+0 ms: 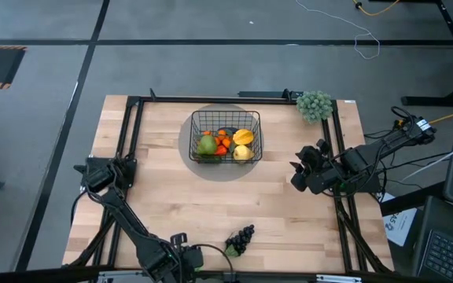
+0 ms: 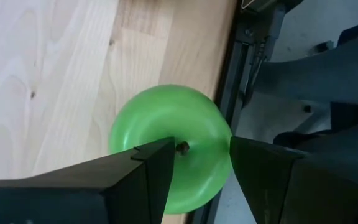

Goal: Build produce basket
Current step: Put the green apple into the wire basket

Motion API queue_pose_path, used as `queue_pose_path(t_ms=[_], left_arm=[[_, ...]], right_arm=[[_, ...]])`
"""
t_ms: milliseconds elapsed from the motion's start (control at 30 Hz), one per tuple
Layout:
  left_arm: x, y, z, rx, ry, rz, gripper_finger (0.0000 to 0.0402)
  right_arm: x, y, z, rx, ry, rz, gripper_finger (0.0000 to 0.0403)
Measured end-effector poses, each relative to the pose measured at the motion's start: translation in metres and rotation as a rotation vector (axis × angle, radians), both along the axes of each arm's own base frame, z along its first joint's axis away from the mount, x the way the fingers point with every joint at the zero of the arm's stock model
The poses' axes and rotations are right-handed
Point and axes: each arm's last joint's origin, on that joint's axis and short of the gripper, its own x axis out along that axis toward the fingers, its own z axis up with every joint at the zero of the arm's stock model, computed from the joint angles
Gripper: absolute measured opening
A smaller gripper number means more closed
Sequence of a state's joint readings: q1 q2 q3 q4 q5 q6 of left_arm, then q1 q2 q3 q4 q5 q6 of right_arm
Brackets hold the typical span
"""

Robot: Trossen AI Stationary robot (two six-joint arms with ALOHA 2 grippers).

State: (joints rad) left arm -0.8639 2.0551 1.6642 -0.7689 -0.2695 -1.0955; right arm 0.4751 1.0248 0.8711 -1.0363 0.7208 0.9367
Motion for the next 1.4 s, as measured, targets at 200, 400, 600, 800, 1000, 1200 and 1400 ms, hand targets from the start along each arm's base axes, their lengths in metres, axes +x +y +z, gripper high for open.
queue_pose_path(t_ms=[200, 400, 600, 800, 1000, 1200, 1400], left_arm=[[0.000, 0.000, 0.000, -0.002, 0.001, 0.000, 0.0153], [0.001, 0.001, 0.000, -0.018, 0.022, -0.006, 0.0127], [0.006, 0.005, 0.000, -0.033, 0.039, -0.003, 0.0098], [0.010, 0.009, 0.000, -0.032, 0.040, 0.005, 0.0071], [0.009, 0.010, -0.001, -0.021, 0.049, 0.006, 0.0044], [0.006, 0.013, -0.002, 0.018, 0.075, 0.010, 0.0008], [0.006, 0.018, -0.003, 0.066, 0.083, 0.027, 0.0002]], right_arm=[[0.000, 0.000, 0.000, 0.014, 0.007, 0.007, 0.0174], [0.000, 0.000, 0.000, 0.014, 0.007, 0.007, 0.0174], [0.000, 0.000, 0.000, 0.015, 0.008, 0.007, 0.0174], [0.000, 0.000, 0.000, 0.015, 0.008, 0.007, 0.0174], [0.000, 0.000, 0.000, 0.015, 0.008, 0.007, 0.0174], [0.000, 0.000, 0.000, 0.015, 0.008, 0.007, 0.0174], [0.000, 0.000, 0.000, 0.015, 0.008, 0.007, 0.0174]])
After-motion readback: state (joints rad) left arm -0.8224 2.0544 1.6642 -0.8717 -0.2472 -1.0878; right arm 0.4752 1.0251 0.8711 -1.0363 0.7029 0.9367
